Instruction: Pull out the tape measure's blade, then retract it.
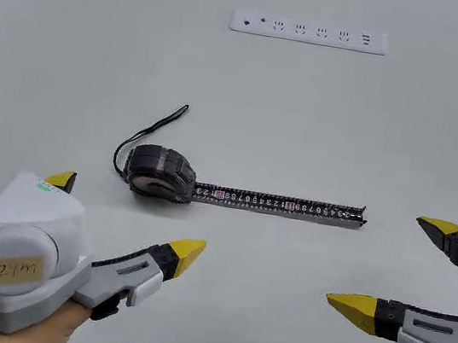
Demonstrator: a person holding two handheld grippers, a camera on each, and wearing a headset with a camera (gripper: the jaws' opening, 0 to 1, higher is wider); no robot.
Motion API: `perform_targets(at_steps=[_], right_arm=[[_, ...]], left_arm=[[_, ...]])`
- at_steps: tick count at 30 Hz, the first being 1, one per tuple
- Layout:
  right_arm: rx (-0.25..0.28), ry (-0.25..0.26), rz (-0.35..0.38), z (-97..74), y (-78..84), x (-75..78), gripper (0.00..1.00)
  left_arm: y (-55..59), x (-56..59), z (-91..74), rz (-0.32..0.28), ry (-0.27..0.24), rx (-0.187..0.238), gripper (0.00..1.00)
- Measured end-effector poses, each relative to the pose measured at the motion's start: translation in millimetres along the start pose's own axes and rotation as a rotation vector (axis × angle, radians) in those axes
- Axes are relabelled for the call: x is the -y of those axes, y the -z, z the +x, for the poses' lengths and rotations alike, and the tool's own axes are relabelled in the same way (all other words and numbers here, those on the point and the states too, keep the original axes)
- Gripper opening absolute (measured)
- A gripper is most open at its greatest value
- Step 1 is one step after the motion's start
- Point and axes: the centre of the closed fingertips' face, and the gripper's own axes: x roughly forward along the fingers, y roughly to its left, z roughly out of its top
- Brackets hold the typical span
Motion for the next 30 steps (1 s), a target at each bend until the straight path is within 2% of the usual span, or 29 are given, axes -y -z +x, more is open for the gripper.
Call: perform_targets(at_steps=[2,7,15,19,22,30], right_arm=[[-0.002,-0.031,-0.032,1.1,0.7,-0.7,0.92],[-0.02,-0.069,-0.071,4.8,4.4,4.4,0.89],[-0.027,-0.129,-0.144,12.7,6.0,11.8,0.85],[-0.038,-0.173,-0.206,17.1,8.1,14.7,0.82],[-0.059,-0.184,-0.243,20.9,12.3,19.0,0.78],[-0.065,-0.222,-0.308,30.7,13.1,29.8,0.7]], left_arm=[[0.7,-1.3,0.6,-0.001,-0.006,-0.003,1.0],[-0.1,-4.0,2.1,-0.005,-0.021,0.003,1.0],[1.4,-2.3,7.1,-0.008,-0.018,-0.002,0.99],[2.3,-1.1,11.2,-0.004,-0.015,-0.001,0.98],[3.7,-1.5,14.5,-0.007,-0.015,0.0,0.97],[8.6,-2.3,25.5,-0.027,-0.021,-0.003,0.93]])
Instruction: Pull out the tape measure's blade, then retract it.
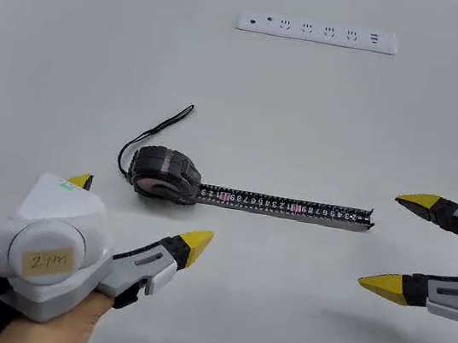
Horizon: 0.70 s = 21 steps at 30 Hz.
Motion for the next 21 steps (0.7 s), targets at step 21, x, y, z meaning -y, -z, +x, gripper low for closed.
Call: perform_targets(at_steps=[21], right_arm=[[-0.068,-0.083,-0.121,17.8,19.1,16.4,0.47]], left_arm=[[-1.3,-3.0,28.8,-0.031,-0.027,-0.004,0.87]])
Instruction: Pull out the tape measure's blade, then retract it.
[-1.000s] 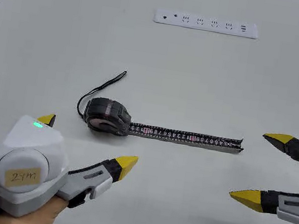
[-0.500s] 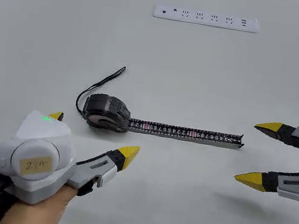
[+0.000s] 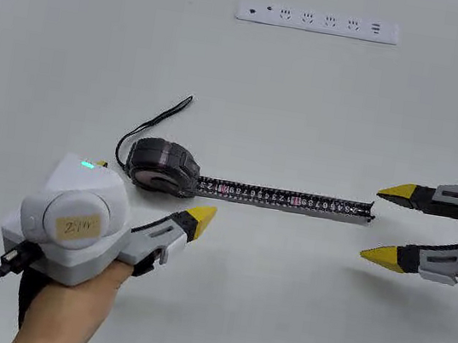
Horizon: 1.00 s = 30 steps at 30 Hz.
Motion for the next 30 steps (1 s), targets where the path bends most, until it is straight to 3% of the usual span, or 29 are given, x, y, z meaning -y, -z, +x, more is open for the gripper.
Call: perform_targets(at_steps=[10,18,19,25,30], right_arm=[[-0.025,-0.018,-0.028,8.8,6.9,8.1,0.38],[-0.031,-0.024,-0.033,10.7,8.4,9.0,0.31],[-0.05,-0.041,-0.046,16.6,14.2,13.3,0.3],[-0.074,-0.043,-0.06,20.0,21.2,18.5,0.19],[-0.072,-0.044,-0.047,21.5,22.2,21.1,0.17]], left_arm=[[-1.5,-3.2,17.0,-0.025,-0.018,-0.003,0.84],[-2.3,-3.9,19.7,-0.03,-0.022,-0.002,0.83],[-4.3,-7.1,30.8,-0.038,-0.033,-0.006,0.82],[-3.4,-12.3,39.5,-0.052,-0.054,-0.009,0.79],[-2.8,-16.3,43.5,-0.06,-0.076,-0.011,0.77]])
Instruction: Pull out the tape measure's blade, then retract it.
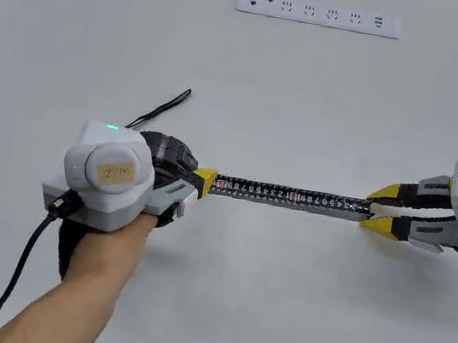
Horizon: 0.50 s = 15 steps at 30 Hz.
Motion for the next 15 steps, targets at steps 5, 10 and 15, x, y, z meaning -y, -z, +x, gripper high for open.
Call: perform_targets(at_steps=[5,10,15], right_arm=[[0.009,-0.003,0.012,2.0,-0.1,1.7,0.14],[0.009,-0.003,-0.007,2.6,-0.6,1.9,0.13],[0.007,0.0,-0.016,3.1,-0.6,1.9,0.12]], left_arm=[[2.7,-2.4,3.2,-0.018,-0.013,-0.009,0.75],[3.4,-4.3,3.7,-0.038,-0.027,-0.008,0.72],[3.9,-5.5,4.0,-0.055,-0.037,-0.007,0.69]])
